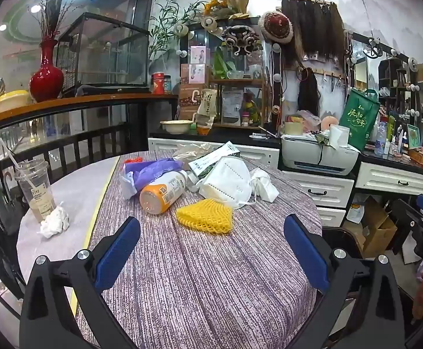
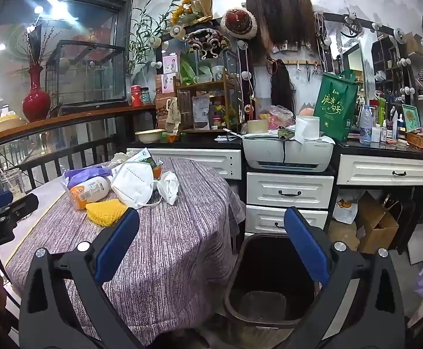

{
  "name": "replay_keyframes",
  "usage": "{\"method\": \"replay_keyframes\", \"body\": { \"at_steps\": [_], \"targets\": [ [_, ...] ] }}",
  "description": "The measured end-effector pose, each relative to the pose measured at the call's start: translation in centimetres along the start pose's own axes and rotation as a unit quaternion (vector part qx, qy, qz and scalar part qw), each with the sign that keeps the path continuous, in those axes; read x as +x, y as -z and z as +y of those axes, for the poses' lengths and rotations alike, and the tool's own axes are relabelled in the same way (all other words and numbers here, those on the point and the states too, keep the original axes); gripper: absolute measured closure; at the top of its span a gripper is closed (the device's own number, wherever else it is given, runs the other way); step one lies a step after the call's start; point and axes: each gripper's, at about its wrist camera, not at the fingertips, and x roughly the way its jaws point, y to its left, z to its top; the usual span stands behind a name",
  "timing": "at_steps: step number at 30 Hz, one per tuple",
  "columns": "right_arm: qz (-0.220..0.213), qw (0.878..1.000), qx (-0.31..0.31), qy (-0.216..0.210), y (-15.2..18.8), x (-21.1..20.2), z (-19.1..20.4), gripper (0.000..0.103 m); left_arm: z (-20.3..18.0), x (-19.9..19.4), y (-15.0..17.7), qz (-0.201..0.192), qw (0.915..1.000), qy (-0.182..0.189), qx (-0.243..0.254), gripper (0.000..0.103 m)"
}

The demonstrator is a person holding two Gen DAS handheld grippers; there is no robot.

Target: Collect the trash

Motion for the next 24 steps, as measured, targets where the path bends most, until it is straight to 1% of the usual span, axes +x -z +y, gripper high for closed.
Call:
{"method": "replay_keyframes", "body": {
  "at_steps": [3, 4, 8, 9, 24],
  "targets": [
    [-0.003, 1.000, 0.000, -0.001, 0.01, 0.00, 0.02, 0.005, -0.04, -0.31, -0.06, -0.006, 1.0000, -0.001, 0.002, 0.005],
    [-0.005, 1.000, 0.000, -0.002, 0.01, -0.03, 0.03, 0.005, 0.10, -0.02, -0.12, 0.007, 1.0000, -0.001, -0.003, 0.005],
    [-0.009, 1.000, 0.000, -0.005, 0.09, -0.04, 0.07, 0.005, 0.56, -0.11, -0.44, 0.004, 1.0000, -0.004, -0.002, 0.005],
    [-0.001, 1.000, 0.005, -0.001, 0.28, 0.66, -0.24, 0.005, 0.55, -0.07, -0.26, 0.002, 1.0000, -0.004, 0.000, 0.005],
    [0.004, 1.000, 0.004, -0.002, 0.49, 0.56, -0.26, 0.005, 0.67, 0.40, 0.21, 0.002, 1.0000, -0.006, 0.003, 0.005]
  ]
}}
